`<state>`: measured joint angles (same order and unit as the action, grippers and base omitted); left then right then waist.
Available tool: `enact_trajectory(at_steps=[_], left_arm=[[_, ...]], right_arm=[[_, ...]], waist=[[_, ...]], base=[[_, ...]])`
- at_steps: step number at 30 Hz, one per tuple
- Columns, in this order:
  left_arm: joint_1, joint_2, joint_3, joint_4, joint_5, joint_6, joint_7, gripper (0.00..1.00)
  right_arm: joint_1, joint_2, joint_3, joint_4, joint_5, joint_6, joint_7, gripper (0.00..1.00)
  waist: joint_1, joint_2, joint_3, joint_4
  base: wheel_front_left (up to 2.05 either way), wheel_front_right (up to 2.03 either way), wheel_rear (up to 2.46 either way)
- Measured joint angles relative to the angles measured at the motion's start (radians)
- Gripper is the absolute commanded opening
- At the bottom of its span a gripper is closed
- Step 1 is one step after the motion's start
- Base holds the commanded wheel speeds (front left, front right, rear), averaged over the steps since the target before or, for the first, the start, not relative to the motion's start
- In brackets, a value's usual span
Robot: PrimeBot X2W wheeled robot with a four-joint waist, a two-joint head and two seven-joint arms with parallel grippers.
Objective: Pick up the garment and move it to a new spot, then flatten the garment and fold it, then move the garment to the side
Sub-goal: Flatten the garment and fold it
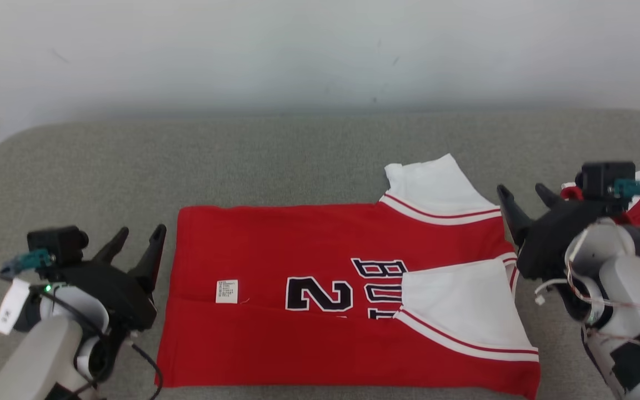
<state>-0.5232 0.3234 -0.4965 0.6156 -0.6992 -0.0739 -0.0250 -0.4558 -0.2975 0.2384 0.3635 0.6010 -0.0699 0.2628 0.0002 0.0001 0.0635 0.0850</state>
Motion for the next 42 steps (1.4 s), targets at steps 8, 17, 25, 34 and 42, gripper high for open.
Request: enact_trajectory(at_steps=[8, 17, 25, 34, 42], left_arm=[[-0.114, -0.003, 0.005, 0.058, -0.016, -0.023, 0.062, 1.0], [-0.271, -0.03, 0.001, 0.113, -0.029, -0.041, 0.105, 1.0], [-0.364, -0.06, -0.05, 0.168, -0.03, -0.05, 0.156, 1.0], [-0.416, -0.084, -0.094, 0.193, -0.051, -0.051, 0.179, 1.0], [-0.457, -0.075, -0.11, 0.207, -0.099, -0.058, 0.186, 0.06]], right_arm=[[-0.203, 0.012, 0.026, 0.109, -0.05, -0.018, 0.048, 1.0], [-0.425, 0.028, 0.046, 0.246, -0.113, -0.037, 0.09, 1.0], [-0.524, 0.033, 0.055, 0.363, -0.148, -0.045, 0.098, 1.0], [-0.596, 0.055, 0.07, 0.463, -0.183, -0.046, 0.088, 1.0], [-0.665, 0.08, 0.091, 0.533, -0.204, -0.049, 0.061, 0.0]], waist=[[0.0001, 0.0, 0.11, 0.011], [0.0002, 0.0001, 0.254, 0.034], [0.0001, 0.0001, 0.356, 0.061], [-0.0001, 0.0001, 0.422, 0.092], [-0.0003, -0.0001, 0.462, 0.098]], base=[[0.0, 0.0, 0.0], [0.0, 0.0, 0.0], [0.0, 0.0, 0.0], [0.0, 0.0, 0.0], [0.0, 0.0, 0.0]])
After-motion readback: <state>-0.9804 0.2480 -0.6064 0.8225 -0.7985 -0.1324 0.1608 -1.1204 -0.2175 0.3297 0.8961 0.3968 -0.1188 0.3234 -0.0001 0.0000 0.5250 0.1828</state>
